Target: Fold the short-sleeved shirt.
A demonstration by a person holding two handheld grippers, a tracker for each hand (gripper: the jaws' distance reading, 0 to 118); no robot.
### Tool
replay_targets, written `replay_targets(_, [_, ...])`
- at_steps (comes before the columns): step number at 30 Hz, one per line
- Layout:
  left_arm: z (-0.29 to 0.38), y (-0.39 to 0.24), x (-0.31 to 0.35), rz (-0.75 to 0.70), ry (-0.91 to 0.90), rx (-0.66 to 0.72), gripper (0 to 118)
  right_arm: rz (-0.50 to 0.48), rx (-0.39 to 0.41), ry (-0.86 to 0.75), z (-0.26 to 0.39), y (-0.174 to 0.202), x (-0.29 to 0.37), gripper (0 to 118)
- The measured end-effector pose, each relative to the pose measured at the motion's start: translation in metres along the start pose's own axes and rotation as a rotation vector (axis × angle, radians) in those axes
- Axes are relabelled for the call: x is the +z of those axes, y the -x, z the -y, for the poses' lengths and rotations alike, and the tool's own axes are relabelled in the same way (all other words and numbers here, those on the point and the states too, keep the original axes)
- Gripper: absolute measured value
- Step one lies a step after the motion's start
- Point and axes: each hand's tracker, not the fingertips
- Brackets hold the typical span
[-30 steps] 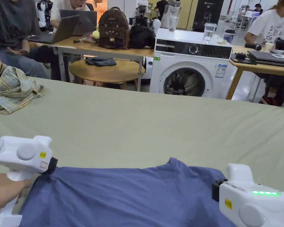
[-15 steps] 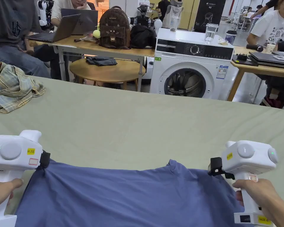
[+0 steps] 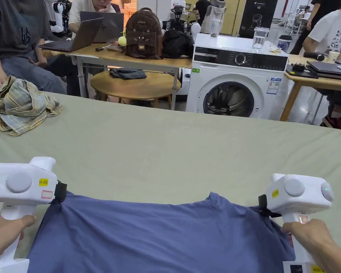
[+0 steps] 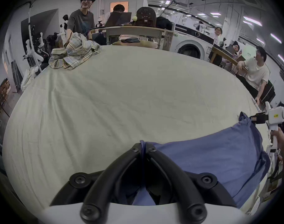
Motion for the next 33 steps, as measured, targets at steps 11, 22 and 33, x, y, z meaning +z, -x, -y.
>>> replay_targets(11, [-0.016,-0.009,0.076,0.024,-0.159,0.015,0,0.069,0.066,-0.328,0.007,-0.010,0.145,0])
replay_targets(22, [-0.056,-0.025,0.197,0.039,-0.367,-0.004,0,0.122,0.064,-0.609,0.010,-0.001,0.280,0])
replay_targets(33, [-0.109,-0.038,0.239,-0.004,-0.479,-0.024,0,0.178,0.068,-0.749,-0.030,0.016,0.326,0])
